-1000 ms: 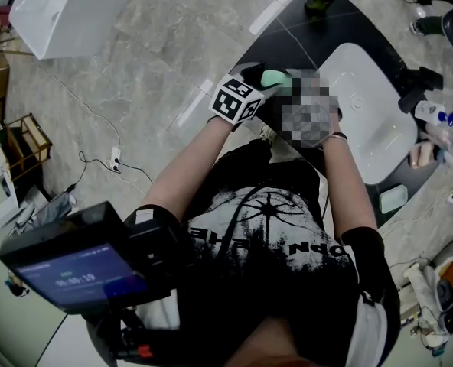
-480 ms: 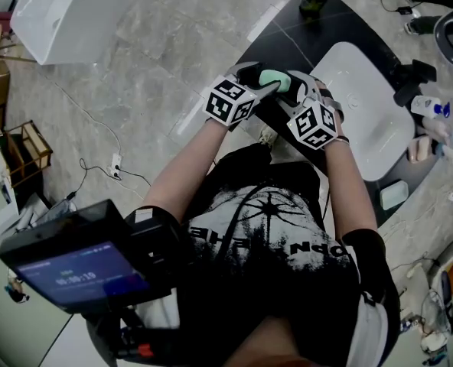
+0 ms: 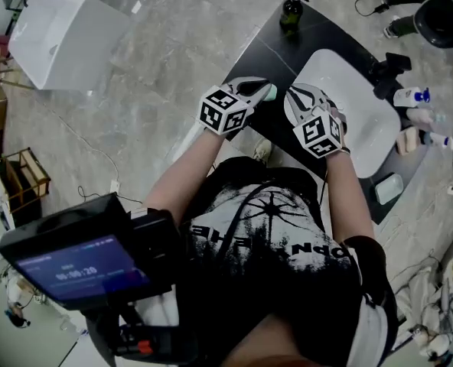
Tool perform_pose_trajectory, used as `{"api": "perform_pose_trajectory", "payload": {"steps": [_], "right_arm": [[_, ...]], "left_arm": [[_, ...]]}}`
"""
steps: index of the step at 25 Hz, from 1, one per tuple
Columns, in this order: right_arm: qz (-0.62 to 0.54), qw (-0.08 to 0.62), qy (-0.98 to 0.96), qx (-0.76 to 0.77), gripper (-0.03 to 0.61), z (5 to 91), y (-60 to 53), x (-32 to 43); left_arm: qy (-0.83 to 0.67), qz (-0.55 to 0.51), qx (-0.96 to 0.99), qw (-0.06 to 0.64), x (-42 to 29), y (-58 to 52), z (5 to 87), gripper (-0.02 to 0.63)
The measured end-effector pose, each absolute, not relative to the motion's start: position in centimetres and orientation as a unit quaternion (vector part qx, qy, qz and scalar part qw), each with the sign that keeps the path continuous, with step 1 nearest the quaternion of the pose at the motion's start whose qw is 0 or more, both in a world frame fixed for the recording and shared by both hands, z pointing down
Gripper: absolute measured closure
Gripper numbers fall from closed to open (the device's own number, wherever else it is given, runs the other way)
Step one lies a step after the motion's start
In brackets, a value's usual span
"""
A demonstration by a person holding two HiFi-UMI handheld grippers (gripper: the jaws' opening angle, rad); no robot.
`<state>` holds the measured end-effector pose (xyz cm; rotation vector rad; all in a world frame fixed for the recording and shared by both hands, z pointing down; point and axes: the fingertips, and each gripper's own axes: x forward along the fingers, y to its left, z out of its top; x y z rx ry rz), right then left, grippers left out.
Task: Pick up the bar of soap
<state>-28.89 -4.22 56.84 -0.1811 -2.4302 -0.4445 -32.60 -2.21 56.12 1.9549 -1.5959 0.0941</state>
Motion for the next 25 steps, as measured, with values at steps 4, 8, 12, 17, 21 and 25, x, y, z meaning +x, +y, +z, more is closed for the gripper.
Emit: {"api": "perform_pose_trajectory", "payload": {"steps": [4, 8, 12, 17, 21, 25], "right_arm": [[-0.161, 0.319, -0.934, -0.022, 0.551, 55.2, -6.2, -27.0], [-0.159, 0.310, -0.937, 0.033, 0.563, 52.6, -8.4, -24.2], [-0.162, 0.302, -0.935, 0.090, 0.563, 49.9, -9.9, -20.7], [-0.138, 0.284, -0.935, 0.159, 0.563, 46.7, -11.4, -15.9], [-0.113, 0.263, -0.937, 0.201, 0.565, 44.8, -12.7, -12.3], [-0.101, 0.234, -0.938, 0.235, 0.565, 42.5, -13.7, -9.2]], "left_arm": [[-0.583, 0.033, 0.765, 0.272, -31.4, -3.9, 53.9, 0.601], [-0.561, 0.039, 0.792, 0.236, -29.4, -6.0, 51.4, 0.601], [-0.529, 0.041, 0.823, 0.203, -27.0, -7.3, 49.0, 0.601], [-0.505, 0.036, 0.845, 0.171, -24.3, -8.4, 46.1, 0.601], [-0.487, 0.039, 0.860, 0.148, -21.8, -10.0, 44.4, 0.601], [-0.474, 0.036, 0.870, 0.135, -19.2, -11.0, 42.7, 0.602]]}}
